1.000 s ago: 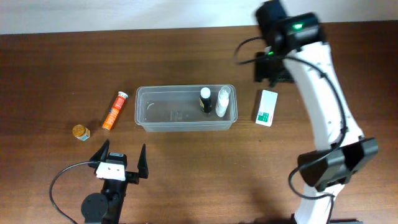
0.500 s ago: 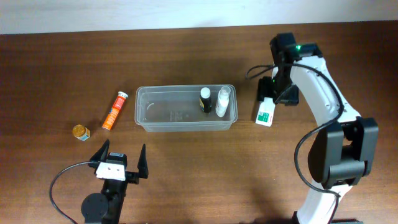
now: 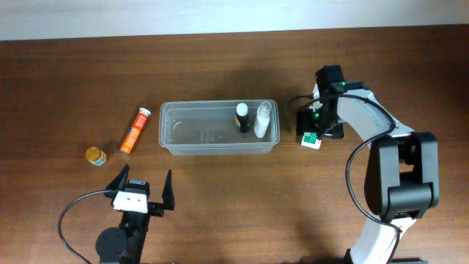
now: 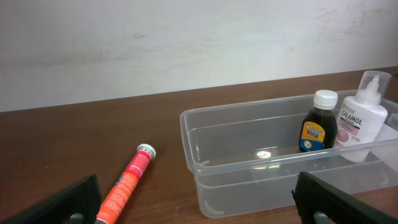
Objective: Pack container
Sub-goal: 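Move the right gripper over the white-green medicine box, then rotate and align the right gripper on the box, then grasp it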
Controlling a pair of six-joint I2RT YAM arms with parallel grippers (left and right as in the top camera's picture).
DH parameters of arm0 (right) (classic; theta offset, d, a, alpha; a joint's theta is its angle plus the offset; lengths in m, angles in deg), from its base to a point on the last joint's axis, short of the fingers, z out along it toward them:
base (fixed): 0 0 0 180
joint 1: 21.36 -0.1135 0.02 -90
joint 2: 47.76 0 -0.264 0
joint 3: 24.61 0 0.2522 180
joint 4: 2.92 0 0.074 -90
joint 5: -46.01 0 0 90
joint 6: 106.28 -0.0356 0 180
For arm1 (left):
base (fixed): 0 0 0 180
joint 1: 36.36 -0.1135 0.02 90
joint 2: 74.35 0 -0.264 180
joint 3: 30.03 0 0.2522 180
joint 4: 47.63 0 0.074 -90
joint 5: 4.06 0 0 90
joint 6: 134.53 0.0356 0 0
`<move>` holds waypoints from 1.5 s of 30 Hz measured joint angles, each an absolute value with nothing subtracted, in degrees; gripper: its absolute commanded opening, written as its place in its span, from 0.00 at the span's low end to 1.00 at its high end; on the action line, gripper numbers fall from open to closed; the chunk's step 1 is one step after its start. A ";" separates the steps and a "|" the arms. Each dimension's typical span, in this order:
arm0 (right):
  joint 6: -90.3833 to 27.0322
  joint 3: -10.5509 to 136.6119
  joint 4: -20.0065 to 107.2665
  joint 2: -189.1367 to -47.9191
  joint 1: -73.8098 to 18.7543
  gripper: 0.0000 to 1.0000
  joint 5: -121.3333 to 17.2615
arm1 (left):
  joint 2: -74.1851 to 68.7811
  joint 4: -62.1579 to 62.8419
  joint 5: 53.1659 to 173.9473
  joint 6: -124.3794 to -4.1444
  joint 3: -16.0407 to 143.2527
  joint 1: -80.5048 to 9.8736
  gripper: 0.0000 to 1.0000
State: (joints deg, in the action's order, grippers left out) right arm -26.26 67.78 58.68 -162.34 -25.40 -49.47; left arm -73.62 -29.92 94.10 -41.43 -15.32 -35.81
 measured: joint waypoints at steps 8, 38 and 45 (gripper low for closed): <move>-25.93 65.73 56.45 -162.34 -25.40 0.55 -47.74 | -73.62 -29.92 94.10 -41.43 -15.32 -35.81 0.99; -22.41 84.07 74.11 -152.44 -25.42 0.67 -45.53 | -73.62 -29.92 94.08 -41.43 -15.32 -35.81 0.99; -20.09 79.24 67.51 -158.52 -25.42 0.89 -45.27 | -73.62 -29.92 94.10 -41.43 -15.32 -35.81 0.99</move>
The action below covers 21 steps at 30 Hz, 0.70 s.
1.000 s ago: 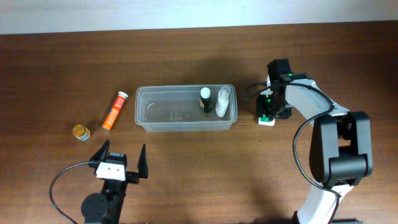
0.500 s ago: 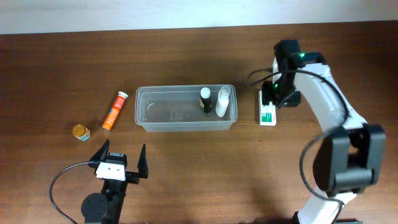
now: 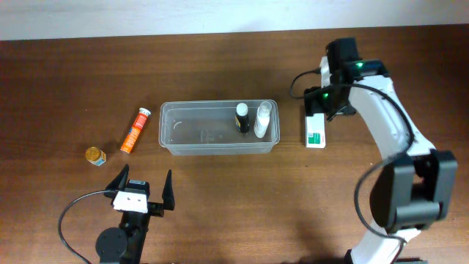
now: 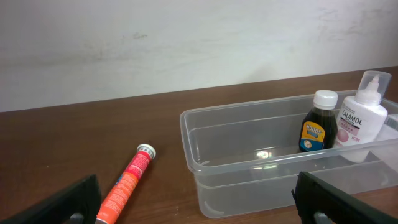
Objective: Pack container
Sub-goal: 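Rotate and align the right gripper on the box, then grasp it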
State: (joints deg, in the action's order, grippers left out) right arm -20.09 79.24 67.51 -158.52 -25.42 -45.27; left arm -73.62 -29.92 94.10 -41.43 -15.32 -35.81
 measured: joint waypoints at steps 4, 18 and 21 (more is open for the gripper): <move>-18.93 78.08 66.44 -162.08 -25.42 0.90 -45.01 | -73.62 -29.92 94.08 -41.43 -15.32 -35.81 0.99; -17.38 78.08 64.30 -168.42 -24.59 0.70 -44.22 | -73.62 -29.92 94.10 -41.43 -15.32 -35.81 1.00; -17.32 78.08 64.25 -168.98 -24.54 0.65 -44.24 | -73.62 -29.92 94.08 -41.43 -15.32 -35.81 0.99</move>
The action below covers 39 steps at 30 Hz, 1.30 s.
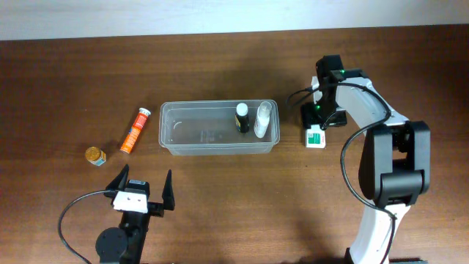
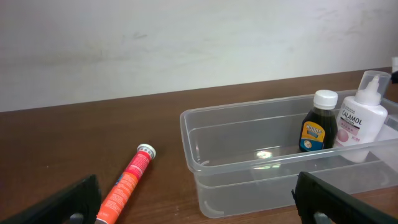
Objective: Pack container
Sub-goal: 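Rotate and align the right gripper on the box, then grasp it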
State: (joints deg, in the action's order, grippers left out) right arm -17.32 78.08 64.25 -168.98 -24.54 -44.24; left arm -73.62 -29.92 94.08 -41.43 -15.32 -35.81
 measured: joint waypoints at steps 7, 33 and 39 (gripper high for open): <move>-17.38 78.08 64.10 -169.12 -24.54 0.50 -44.29 | -73.62 -29.92 94.10 -41.43 -15.32 -35.81 0.99; -17.64 83.37 72.80 -164.44 -24.54 0.55 -44.48 | -73.62 -29.92 94.10 -41.43 -15.32 -35.81 0.99; -16.00 84.05 72.10 -161.71 -24.54 0.63 -44.48 | -73.62 -29.92 94.10 -41.43 -15.32 -35.81 0.99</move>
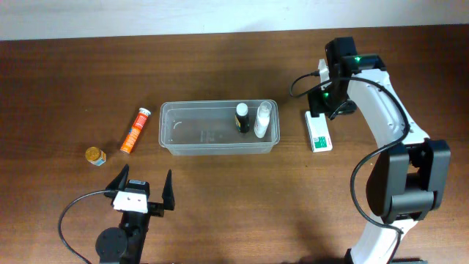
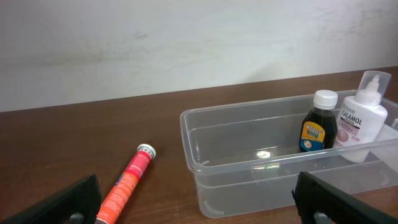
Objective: Pack container
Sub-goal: 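Rotate and align the right gripper on the box, then grasp it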
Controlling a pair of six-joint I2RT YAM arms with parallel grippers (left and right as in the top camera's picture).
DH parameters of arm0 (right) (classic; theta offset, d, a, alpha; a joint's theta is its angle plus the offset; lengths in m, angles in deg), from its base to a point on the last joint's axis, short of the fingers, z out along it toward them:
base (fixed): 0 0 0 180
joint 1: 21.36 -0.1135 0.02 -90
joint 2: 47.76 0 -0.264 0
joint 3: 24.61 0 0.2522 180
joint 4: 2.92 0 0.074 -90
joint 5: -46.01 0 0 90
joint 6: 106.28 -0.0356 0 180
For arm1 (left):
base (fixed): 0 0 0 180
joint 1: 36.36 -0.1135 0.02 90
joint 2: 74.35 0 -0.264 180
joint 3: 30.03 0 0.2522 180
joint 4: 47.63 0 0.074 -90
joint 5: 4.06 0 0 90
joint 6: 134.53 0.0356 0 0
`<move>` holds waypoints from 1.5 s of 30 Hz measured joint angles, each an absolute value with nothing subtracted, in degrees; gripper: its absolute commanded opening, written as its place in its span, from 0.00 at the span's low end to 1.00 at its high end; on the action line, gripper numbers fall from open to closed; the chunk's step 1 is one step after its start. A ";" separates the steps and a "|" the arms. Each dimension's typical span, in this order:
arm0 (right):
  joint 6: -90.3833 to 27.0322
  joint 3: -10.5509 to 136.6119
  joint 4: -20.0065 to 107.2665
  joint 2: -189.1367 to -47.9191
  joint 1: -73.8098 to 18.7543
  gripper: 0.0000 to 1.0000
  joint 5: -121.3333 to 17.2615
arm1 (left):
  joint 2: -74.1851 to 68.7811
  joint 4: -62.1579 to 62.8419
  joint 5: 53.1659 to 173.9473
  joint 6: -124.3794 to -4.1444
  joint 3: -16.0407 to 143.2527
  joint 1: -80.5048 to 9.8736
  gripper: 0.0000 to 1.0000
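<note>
A clear plastic container [image 1: 220,127] [image 2: 249,162] sits mid-table. A dark bottle [image 1: 241,117] [image 2: 319,122] and a white Calamol bottle [image 1: 263,119] [image 2: 364,118] stand at its right end. An orange tube [image 1: 134,130] [image 2: 127,180] and a small gold-lidded jar [image 1: 95,155] lie to its left. A white-and-green box [image 1: 318,134] lies flat on the table, right of the container. My right gripper [image 1: 322,104] is over the box's far end; its jaws are hidden. My left gripper [image 1: 141,188] [image 2: 199,208] stands open near the front edge, facing the container.
A pale wall runs along the table's far edge [image 1: 220,35]. The right arm [image 1: 381,110] arches from the front right over the table's right side. A black cable [image 1: 73,213] loops beside the left arm's base.
The right gripper has moved from low beside the container's right end to farther back. The box, which showed short, now lies full length, a little farther right and slightly turned. Left arm unmoved.
At first the right gripper was low on the box beside the container, the box showing short. Then the gripper was farther back and the box lay flat. Then it was low on the box again. Now it is back once more, box flat. Nothing else moved.
</note>
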State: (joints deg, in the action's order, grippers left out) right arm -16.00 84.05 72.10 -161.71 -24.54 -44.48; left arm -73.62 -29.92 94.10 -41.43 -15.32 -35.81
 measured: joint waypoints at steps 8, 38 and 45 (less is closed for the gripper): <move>-15.33 78.30 67.07 -162.30 -24.54 0.63 -44.48 | -73.62 -29.92 94.10 -41.43 -15.32 -35.81 0.99; -14.78 67.17 59.03 -162.89 -24.54 0.37 -45.84 | -73.62 -29.92 94.10 -41.43 -15.32 -35.81 0.99; -14.80 71.26 66.63 -162.86 -24.54 0.38 -46.45 | -73.62 -29.92 94.10 -41.43 -15.32 -35.81 0.99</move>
